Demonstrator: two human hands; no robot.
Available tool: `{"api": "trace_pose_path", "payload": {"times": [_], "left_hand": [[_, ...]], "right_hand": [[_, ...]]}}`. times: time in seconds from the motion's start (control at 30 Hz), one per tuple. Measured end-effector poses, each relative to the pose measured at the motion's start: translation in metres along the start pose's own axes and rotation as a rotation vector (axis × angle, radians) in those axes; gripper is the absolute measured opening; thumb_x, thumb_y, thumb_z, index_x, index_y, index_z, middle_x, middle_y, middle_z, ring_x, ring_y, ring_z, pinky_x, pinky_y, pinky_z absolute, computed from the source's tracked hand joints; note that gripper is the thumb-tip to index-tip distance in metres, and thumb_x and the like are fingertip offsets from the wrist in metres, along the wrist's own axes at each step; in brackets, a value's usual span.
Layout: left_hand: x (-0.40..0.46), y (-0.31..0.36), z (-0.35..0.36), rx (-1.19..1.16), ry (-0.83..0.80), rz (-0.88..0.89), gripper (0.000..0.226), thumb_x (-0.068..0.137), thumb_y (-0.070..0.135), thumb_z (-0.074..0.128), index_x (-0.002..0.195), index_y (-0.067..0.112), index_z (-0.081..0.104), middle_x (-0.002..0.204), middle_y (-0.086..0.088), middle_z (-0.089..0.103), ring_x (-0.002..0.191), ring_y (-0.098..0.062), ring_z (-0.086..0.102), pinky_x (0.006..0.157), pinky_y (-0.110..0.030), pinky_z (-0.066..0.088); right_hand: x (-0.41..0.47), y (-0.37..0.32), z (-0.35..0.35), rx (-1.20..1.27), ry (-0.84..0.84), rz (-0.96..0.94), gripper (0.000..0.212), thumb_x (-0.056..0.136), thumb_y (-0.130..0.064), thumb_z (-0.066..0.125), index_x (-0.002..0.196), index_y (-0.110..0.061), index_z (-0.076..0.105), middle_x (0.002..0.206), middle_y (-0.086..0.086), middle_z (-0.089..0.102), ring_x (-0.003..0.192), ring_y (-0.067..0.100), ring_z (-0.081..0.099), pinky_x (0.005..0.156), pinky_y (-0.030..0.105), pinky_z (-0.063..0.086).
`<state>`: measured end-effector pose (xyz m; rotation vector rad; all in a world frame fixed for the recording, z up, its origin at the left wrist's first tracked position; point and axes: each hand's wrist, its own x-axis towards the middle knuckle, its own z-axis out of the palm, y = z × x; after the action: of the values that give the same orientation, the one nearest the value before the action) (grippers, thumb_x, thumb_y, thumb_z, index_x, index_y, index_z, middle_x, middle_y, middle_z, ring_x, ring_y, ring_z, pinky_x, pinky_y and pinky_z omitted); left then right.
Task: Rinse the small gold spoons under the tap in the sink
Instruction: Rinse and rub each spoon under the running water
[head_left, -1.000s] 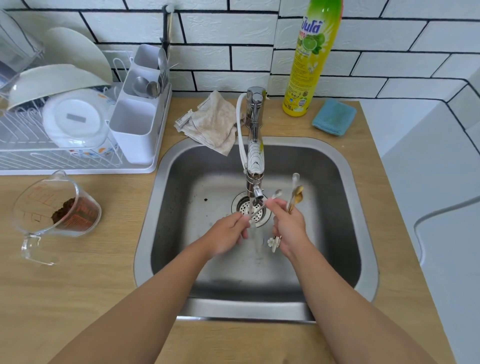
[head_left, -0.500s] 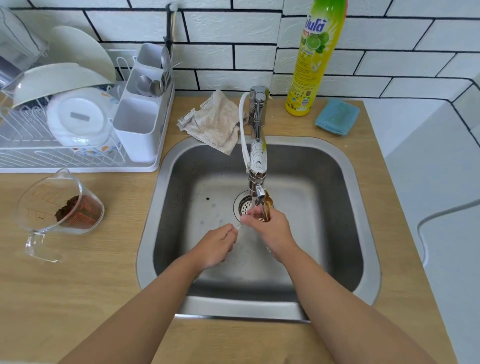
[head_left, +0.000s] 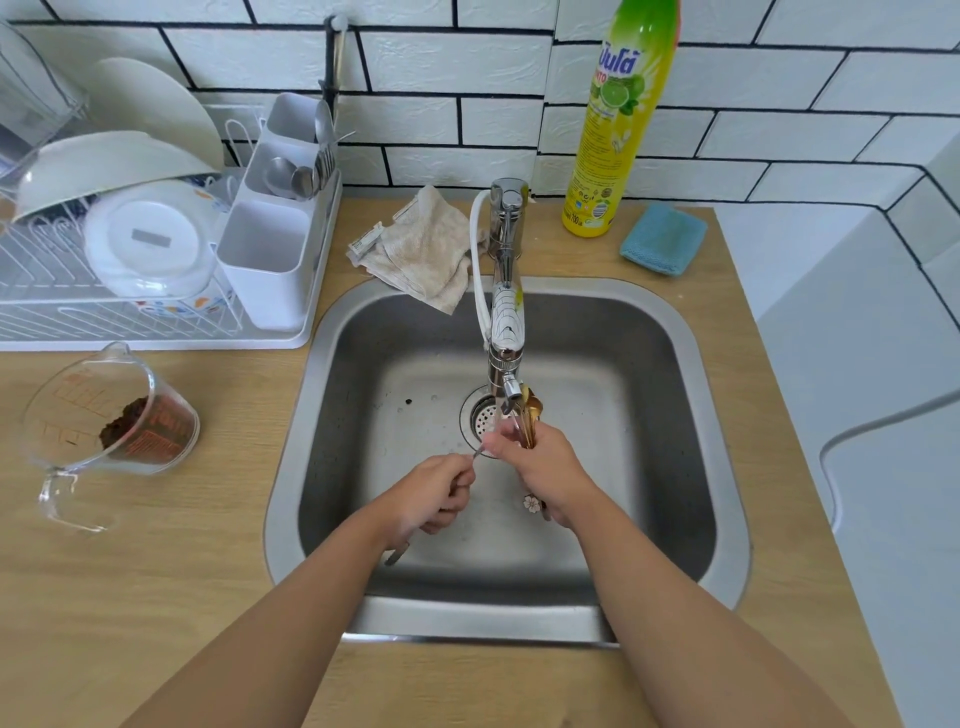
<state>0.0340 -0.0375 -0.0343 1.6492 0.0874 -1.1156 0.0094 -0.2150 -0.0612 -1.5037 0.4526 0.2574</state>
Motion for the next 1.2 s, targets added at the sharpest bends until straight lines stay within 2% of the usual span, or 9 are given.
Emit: {"api": "trace_pose_path", "payload": {"times": [0.17,0.27,0.4,0.5,0.6,0.73,0.93,1.1,1.2], "left_hand": [[0.001,-0.001,0.005,0.050,0.024,0.023,0.024,0.095,0.025,0.035,0.072,0.022,0.039,0.058,0.001,0.037,0.047,-0.012,0.020,0.044,-0.024,0.014],[0.001,0.000,0.002,0.006,-0.007,-0.008,0.032,0.098,0.029,0.035,0.067,0.023,0.038,0.055,0.000,0.033,0.048,-0.014,0.015,0.045,-0.023,0.010],[0.002,0.001,-0.001,-0.185,-0.092,-0.002,0.041,0.103,0.035,0.036,0.063,0.025,0.042,0.052,-0.001,0.032,0.043,-0.013,0.011,0.041,-0.019,0.010],[0.004,-0.002,0.000,-0.165,-0.134,0.019,0.035,0.101,0.033,0.039,0.069,0.022,0.049,0.057,-0.002,0.040,0.044,-0.012,0.014,0.043,-0.022,0.010],[0.008,-0.010,0.004,-0.015,-0.059,0.098,0.030,0.104,0.036,0.040,0.087,0.016,0.055,0.062,0.000,0.050,0.043,-0.012,0.027,0.043,-0.021,0.021],[0.028,-0.006,0.011,0.386,0.175,0.263,0.029,0.105,0.034,0.043,0.087,0.019,0.061,0.065,0.009,0.057,0.058,-0.008,0.049,0.062,-0.028,0.042],[0.060,0.029,0.024,0.703,0.180,0.418,0.028,0.106,0.029,0.039,0.093,0.013,0.058,0.070,0.011,0.059,0.063,0.000,0.051,0.062,-0.016,0.037],[0.057,0.002,0.004,0.632,0.180,0.280,0.028,0.107,0.034,0.037,0.097,0.022,0.061,0.073,0.012,0.061,0.070,-0.004,0.054,0.067,-0.021,0.040],[0.047,-0.017,-0.014,0.529,0.131,0.202,0.023,0.106,0.021,0.043,0.096,0.020,0.063,0.072,0.007,0.064,0.061,-0.007,0.055,0.063,-0.023,0.045]], "right_hand": [[0.001,0.002,-0.002,0.036,-0.044,0.022,0.023,0.104,-0.030,0.060,0.100,-0.020,0.080,0.057,-0.023,0.064,0.042,0.001,0.045,0.044,0.012,0.033],[0.002,0.000,-0.005,0.180,-0.130,0.069,0.026,0.103,-0.021,0.063,0.128,-0.019,0.069,0.087,-0.014,0.078,0.045,0.006,0.026,0.041,0.020,0.026],[0.001,-0.003,-0.007,0.263,-0.198,0.083,0.017,0.099,-0.016,0.069,0.114,-0.018,0.074,0.108,-0.003,0.080,0.043,0.005,0.026,0.042,0.019,0.025],[0.002,0.000,-0.004,0.195,-0.038,0.039,0.004,0.090,-0.018,0.080,0.092,-0.014,0.079,0.093,0.004,0.078,0.042,0.002,0.046,0.044,0.014,0.035],[0.005,0.003,-0.003,0.123,0.118,-0.026,0.012,0.090,-0.020,0.080,0.090,-0.007,0.078,0.085,-0.002,0.080,0.077,0.002,0.073,0.069,0.010,0.049],[0.008,0.004,-0.010,0.097,0.285,-0.047,0.013,0.094,-0.026,0.076,0.085,-0.018,0.080,0.089,-0.007,0.081,0.084,-0.002,0.072,0.071,0.008,0.049],[0.012,0.004,-0.023,0.285,0.528,-0.096,0.009,0.093,-0.020,0.076,0.084,-0.017,0.079,0.086,0.000,0.081,0.079,0.000,0.072,0.069,0.004,0.048],[0.014,0.005,-0.032,0.221,0.776,-0.076,0.016,0.092,-0.031,0.075,0.076,-0.030,0.076,0.081,-0.014,0.079,0.082,0.001,0.070,0.076,0.017,0.044],[0.014,0.001,-0.030,0.203,0.784,-0.065,0.015,0.092,-0.033,0.074,0.077,-0.031,0.076,0.081,-0.018,0.079,0.084,-0.001,0.068,0.079,0.020,0.043]]}}
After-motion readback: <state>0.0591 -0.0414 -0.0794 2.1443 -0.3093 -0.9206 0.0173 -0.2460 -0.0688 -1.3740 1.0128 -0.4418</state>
